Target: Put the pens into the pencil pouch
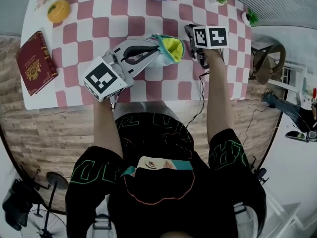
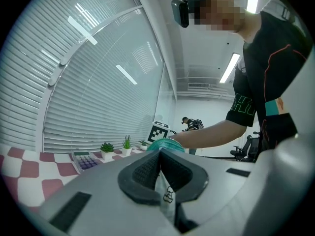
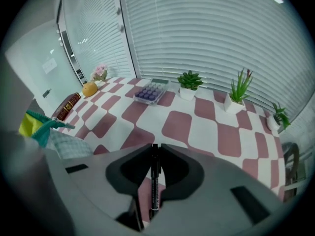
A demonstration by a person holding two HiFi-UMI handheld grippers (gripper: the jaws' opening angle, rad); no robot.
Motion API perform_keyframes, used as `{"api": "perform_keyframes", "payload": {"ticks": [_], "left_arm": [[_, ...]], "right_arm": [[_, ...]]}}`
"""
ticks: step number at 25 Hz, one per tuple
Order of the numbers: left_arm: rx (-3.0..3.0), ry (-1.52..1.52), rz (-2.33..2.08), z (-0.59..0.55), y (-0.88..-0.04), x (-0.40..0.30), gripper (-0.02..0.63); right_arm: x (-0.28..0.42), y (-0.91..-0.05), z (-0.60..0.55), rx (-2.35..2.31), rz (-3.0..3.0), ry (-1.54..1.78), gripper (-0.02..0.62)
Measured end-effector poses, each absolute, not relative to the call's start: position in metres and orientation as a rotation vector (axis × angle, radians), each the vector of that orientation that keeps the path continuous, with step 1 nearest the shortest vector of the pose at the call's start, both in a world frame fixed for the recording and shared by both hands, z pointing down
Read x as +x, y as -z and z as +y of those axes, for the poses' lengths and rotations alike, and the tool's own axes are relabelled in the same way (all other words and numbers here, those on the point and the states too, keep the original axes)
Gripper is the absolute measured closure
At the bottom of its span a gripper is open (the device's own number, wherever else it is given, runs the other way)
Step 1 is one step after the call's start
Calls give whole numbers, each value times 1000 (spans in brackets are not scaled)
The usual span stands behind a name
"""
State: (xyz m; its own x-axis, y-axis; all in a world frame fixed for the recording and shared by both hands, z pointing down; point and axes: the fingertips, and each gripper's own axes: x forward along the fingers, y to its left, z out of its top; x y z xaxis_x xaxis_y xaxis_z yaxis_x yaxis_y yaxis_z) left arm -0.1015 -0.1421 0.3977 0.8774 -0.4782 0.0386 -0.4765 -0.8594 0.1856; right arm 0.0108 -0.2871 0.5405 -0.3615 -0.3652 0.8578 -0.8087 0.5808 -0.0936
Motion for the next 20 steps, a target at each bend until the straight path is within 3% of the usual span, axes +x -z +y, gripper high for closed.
{"api": "perform_keyframes", "payload": {"ticks": [20], "left_arm": [[2912, -32, -750, -125, -385, -45, 604]], "right_arm": [[58, -449, -267, 1160, -2300, -638, 535]]}}
